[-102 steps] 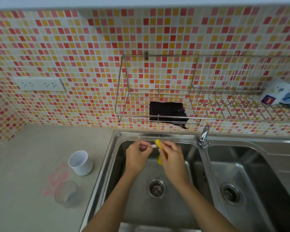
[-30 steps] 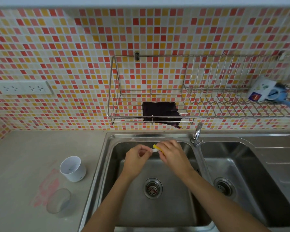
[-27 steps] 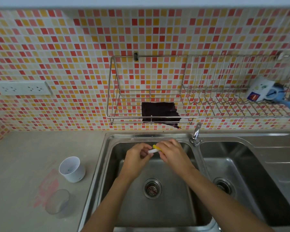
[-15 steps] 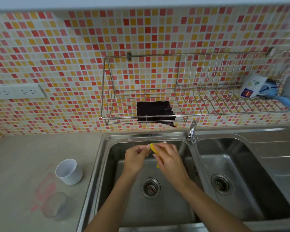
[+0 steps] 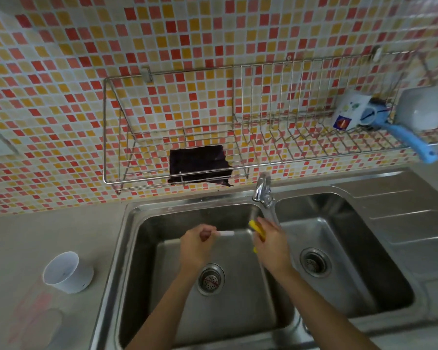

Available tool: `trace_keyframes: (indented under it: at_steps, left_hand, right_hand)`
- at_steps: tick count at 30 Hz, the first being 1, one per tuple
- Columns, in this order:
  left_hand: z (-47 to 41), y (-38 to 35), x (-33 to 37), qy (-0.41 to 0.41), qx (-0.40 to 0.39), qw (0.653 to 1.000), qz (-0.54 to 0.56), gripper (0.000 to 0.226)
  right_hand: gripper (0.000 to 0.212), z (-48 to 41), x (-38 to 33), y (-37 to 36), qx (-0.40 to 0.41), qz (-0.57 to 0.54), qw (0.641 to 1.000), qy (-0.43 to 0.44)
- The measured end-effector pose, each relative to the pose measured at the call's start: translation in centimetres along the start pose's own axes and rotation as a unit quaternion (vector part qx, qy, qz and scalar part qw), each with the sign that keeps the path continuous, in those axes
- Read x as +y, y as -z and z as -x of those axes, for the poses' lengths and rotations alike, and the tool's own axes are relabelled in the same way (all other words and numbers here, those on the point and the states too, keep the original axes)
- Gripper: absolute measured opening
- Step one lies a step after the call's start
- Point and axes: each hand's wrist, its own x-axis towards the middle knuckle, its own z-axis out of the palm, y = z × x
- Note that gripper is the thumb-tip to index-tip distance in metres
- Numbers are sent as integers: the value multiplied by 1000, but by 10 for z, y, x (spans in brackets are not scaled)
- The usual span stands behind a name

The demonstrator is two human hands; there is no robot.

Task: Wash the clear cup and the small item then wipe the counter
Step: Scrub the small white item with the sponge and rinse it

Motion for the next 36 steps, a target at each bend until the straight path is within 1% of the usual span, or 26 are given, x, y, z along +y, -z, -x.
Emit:
trace_keyframes:
  at_steps: [1, 3, 7, 10, 13, 14, 16, 18, 20, 23, 26, 28, 29, 30, 32, 33, 34, 35, 36]
  left_hand:
    - [-2, -7, 3, -3, -4, 1000, -5, 7]
    - [-7, -20, 11, -10, -20, 1000, -12, 8]
    - [-19, -49, 33, -23, -47, 999, -2, 11]
    - [-27, -66, 46, -49, -64, 997, -9, 12]
    - [-33, -76, 52, -56, -63, 996, -3, 16]
    - [-35, -78, 53, -57, -61, 996, -3, 17]
    - [-38, -80, 52, -55, -58, 997, -9, 18]
    - [-39, -81, 51, -52, -55, 997, -7, 19]
    - [-39, -82, 50, -61, -58, 996, -8, 18]
    - [-41, -81, 50, -68, -43, 997, 11, 15]
    - [-39, -78, 49, -79, -24, 996, 24, 15]
    - [-37, -78, 49, -91, -33, 995, 7, 17]
    - [-35, -78, 49, -96, -42, 994, -1, 18]
    - [-34, -79, 50, -99, -48, 994, -5, 19]
    - [-33, -78, 49, -101, -46, 994, -10, 18]
    - [-33, -77, 48, -101, -45, 994, -14, 19]
    - [-33, -75, 48, -102, -46, 993, -21, 19]
    - [-33, -73, 47, -104, -47, 993, -29, 19]
    - [-33, -71, 45, -105, -46, 993, -37, 20]
  right_hand:
    - [41, -10, 12, 5, -2, -4, 1000, -27]
    - [47, -31, 30, 13, -17, -20, 998, -52]
    - [62, -70, 50, 13, -83, -35, 991, -95]
    - [62, -83, 50, 7, -129, -51, 987, -82]
    - [61, -86, 51, 2, -188, -31, 981, -30]
    - [61, -86, 53, 1, -199, -29, 979, -27]
    - [59, -86, 59, 0, -188, -73, 978, -55]
    - [59, -85, 67, 0, -140, -121, 980, -73]
    - [60, -81, 73, 4, -110, -138, 981, -78]
    - [60, -70, 83, 12, -115, -147, 979, -81]
    - [54, -62, 98, 8, -110, -185, 966, -140]
    - [48, -58, 103, 3, -98, -244, 941, -213]
    - [43, -57, 102, 1, -96, -293, 918, -249]
    - [37, -55, 101, -2, -95, -351, 889, -279]
    - [26, -52, 95, -6, -112, -465, 812, -336]
    - [25, -51, 91, -7, -125, -504, 776, -358]
    - [25, -50, 88, -10, -139, -529, 749, -374]
    - [25, -49, 83, -11, -155, -535, 737, -382]
    - [23, -49, 78, -14, -170, -535, 735, -380]
